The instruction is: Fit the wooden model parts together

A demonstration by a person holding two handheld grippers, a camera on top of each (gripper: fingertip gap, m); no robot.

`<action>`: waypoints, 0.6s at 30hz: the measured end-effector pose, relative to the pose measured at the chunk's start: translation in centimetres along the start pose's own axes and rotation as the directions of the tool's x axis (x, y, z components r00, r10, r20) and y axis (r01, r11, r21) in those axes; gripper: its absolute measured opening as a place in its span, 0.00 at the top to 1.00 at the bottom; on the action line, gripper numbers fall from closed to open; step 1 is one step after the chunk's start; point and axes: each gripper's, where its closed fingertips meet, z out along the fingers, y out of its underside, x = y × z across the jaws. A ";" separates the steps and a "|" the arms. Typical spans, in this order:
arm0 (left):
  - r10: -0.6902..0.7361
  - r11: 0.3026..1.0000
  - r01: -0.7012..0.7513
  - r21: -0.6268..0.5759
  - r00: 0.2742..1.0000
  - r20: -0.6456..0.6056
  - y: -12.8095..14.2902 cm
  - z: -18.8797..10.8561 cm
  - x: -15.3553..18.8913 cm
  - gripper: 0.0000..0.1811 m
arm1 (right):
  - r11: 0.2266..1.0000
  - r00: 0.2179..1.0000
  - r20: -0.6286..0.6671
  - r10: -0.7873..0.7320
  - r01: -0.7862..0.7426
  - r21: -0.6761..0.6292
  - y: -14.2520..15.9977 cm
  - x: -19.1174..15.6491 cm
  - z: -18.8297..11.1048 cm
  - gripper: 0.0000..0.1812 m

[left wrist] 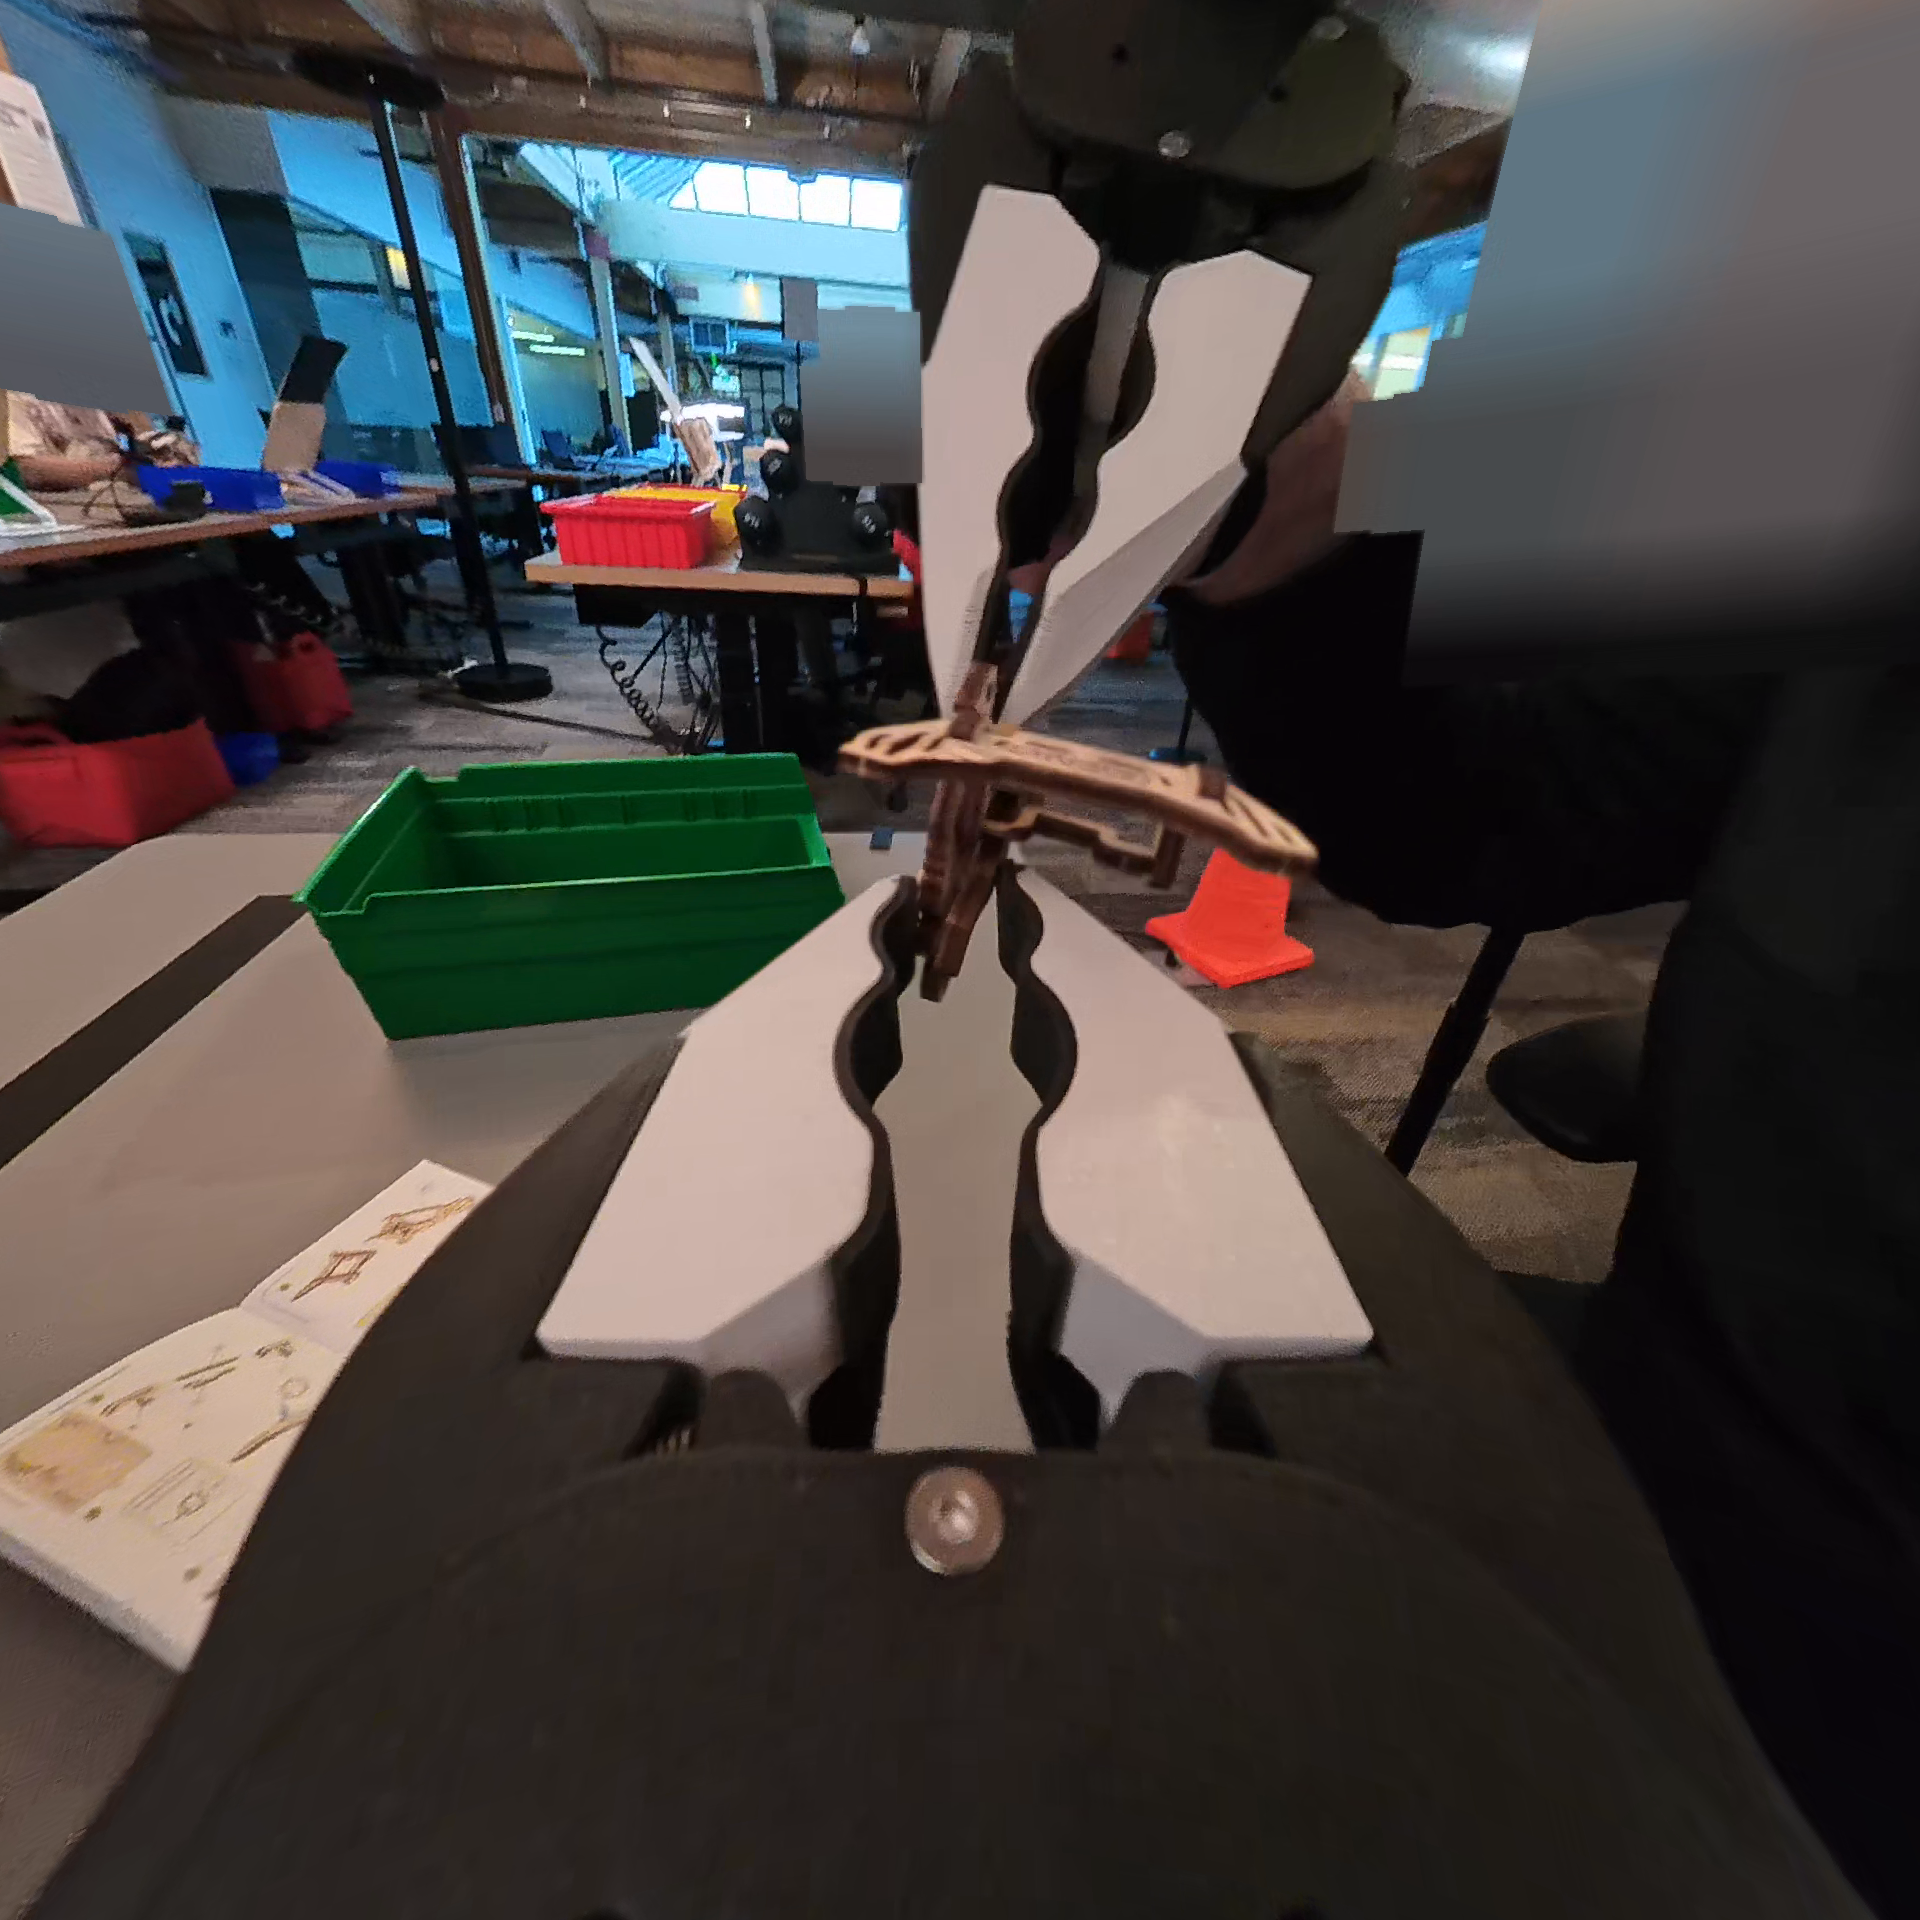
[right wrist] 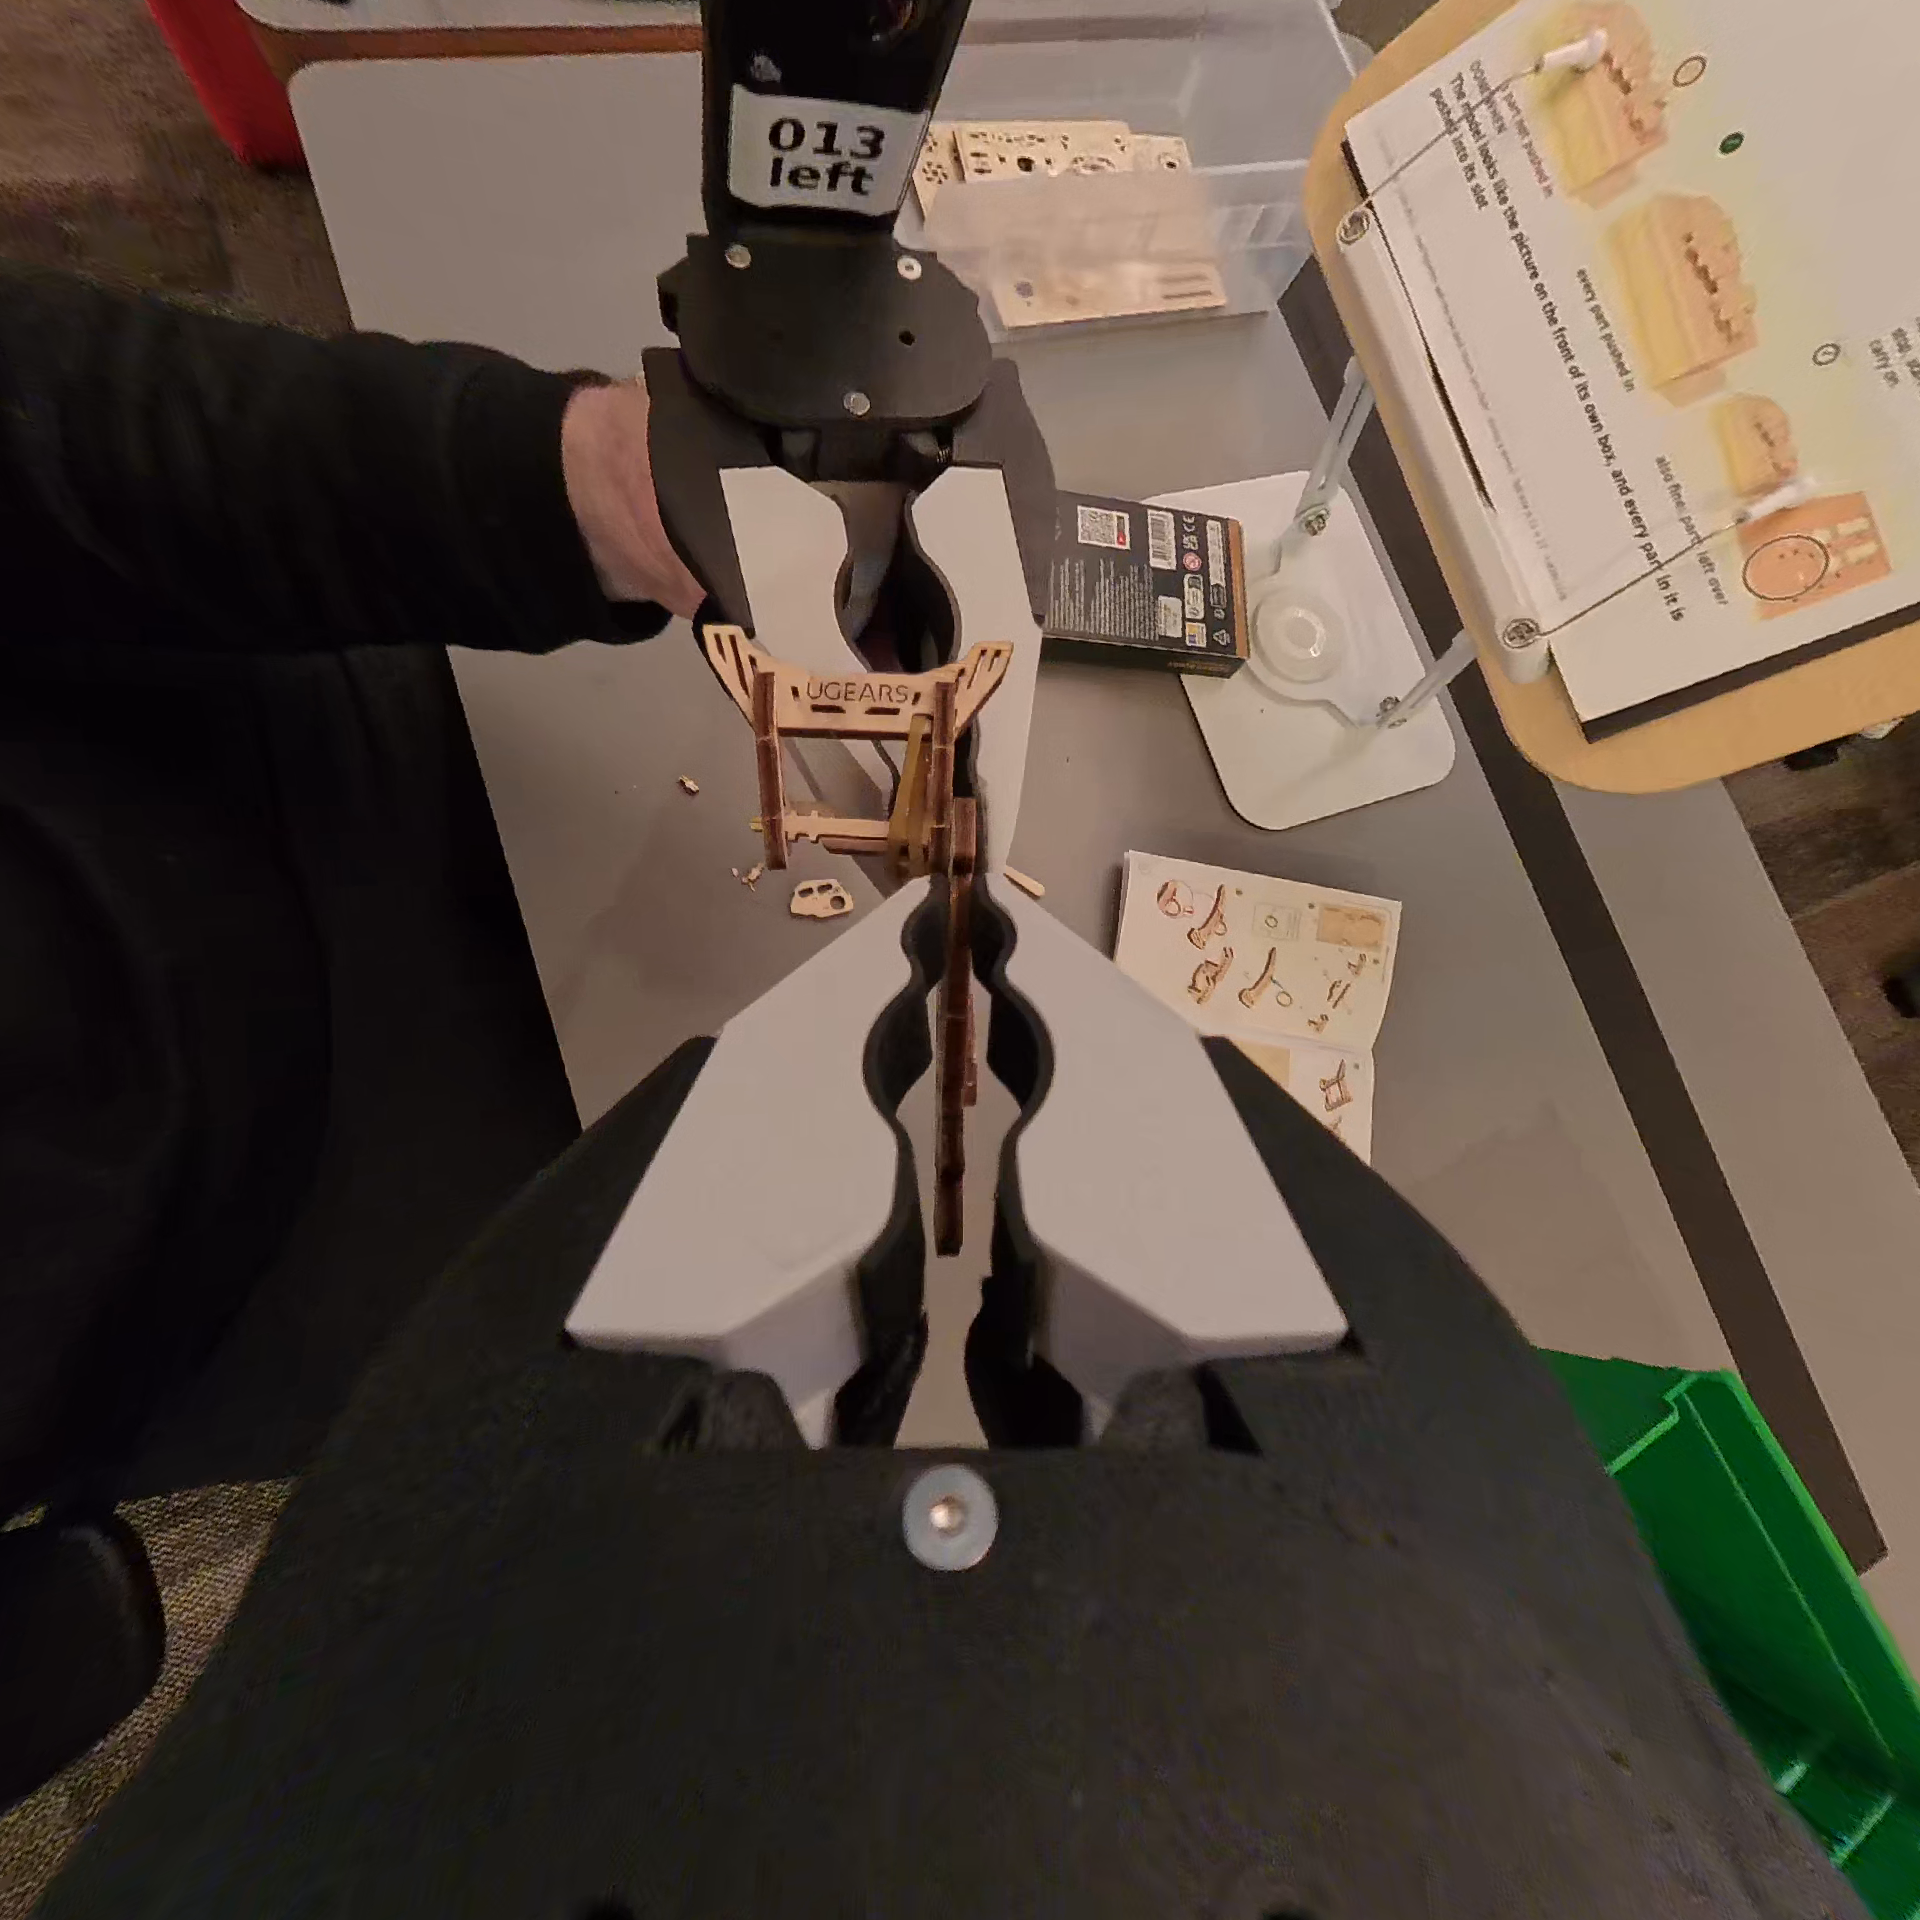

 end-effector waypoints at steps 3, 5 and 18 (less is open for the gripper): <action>-0.068 0.996 0.071 0.061 0.996 -0.051 -0.5 -0.3 0.4 0.95 | 0.999 1.000 -0.011 -0.001 0.001 0.038 -0.7 0.4 0.0 0.99; -0.106 0.989 0.114 0.097 0.991 -0.085 -1.0 -0.5 0.6 0.95 | 0.997 1.000 -0.023 -0.003 0.005 0.077 -1.2 0.8 -0.1 0.98; -0.425 0.871 0.418 0.259 0.905 -0.031 -2.8 0.1 -1.3 0.95 | 0.884 0.882 -0.411 -0.231 0.367 0.290 -2.9 0.2 -3.0 0.97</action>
